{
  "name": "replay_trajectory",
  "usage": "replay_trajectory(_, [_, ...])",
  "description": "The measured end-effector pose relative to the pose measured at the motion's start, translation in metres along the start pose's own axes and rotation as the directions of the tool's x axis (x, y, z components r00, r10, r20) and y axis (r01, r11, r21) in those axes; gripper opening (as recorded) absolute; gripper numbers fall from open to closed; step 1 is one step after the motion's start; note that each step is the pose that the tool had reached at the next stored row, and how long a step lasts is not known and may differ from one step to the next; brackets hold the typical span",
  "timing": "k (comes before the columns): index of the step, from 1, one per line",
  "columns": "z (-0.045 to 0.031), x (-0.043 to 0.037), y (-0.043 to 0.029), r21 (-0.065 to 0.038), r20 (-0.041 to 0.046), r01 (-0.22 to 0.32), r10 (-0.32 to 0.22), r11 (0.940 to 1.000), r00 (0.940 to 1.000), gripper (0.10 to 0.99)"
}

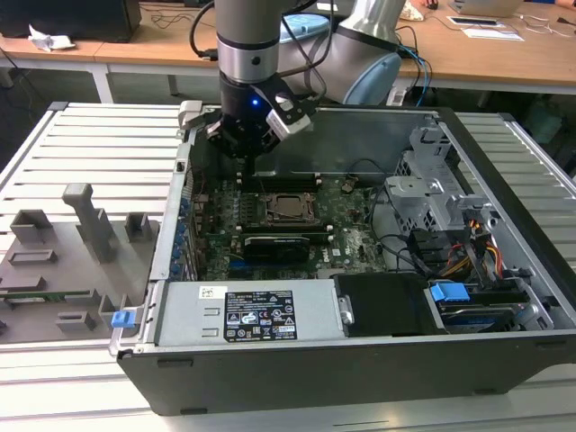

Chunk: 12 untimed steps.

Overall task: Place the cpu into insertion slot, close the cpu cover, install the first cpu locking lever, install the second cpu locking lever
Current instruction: 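Install the first cpu locking lever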

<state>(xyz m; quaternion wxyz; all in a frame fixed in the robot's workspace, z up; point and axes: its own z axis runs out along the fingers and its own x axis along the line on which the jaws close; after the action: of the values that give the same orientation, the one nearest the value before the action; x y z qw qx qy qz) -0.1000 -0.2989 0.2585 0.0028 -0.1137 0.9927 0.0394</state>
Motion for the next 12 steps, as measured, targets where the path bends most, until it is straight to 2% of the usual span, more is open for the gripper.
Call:
replay_trajectory(5, [0.0002, -0.0107, -0.0023, 0.0, 0.0001, -0.001, 0.001, 1.0, 1.0, 0.106])
replay_trajectory(12, [0.0008, -0.0319, -0.0068, 0.0, 0.0004, -0.005, 0.005, 1.0, 1.0, 0.106])
